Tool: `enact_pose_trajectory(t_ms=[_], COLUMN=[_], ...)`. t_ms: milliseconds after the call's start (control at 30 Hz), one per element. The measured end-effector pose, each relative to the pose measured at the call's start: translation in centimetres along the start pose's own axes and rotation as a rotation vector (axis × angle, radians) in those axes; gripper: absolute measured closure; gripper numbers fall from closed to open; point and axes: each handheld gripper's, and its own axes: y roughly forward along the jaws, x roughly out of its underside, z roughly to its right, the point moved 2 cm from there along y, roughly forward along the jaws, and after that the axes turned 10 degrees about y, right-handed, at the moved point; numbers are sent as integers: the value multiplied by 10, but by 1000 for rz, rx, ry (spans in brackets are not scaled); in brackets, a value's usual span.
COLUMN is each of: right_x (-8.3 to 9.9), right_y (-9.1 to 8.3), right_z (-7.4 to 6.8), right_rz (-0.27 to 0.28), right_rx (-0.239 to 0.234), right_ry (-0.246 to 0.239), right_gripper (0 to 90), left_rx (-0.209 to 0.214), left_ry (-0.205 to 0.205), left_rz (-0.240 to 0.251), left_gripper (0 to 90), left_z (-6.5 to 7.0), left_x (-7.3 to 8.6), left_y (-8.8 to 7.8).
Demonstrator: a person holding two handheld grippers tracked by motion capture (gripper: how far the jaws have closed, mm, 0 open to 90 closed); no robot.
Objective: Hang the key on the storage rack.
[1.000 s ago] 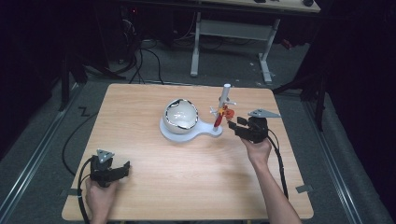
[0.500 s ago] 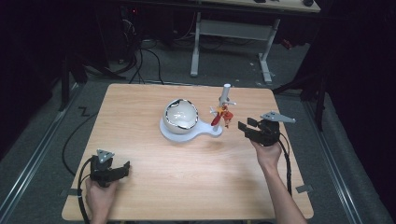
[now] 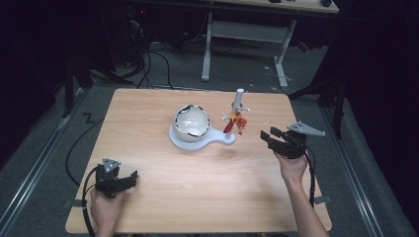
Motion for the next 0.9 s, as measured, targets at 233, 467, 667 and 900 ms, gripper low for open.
enact_pose_trajectory(t_ms=[233,467,667,900], right_x=[4,6,9,15], right_y=[-8,-17,-24,-31], right_z=[4,9,13,20], right_rz=[12,19,23,8], right_rx=[-8,0,8,19], right_ry=[25,29,31,41], right_gripper=[490,492,487,484], left_rx=[0,0,0,0], left_ry=[0,0,0,0], left_rz=[0,0,0,0], left_gripper=[169,169,170,169], left_z=[0,0,0,0], left_x=[0,0,0,0], left_y=[0,0,0,0])
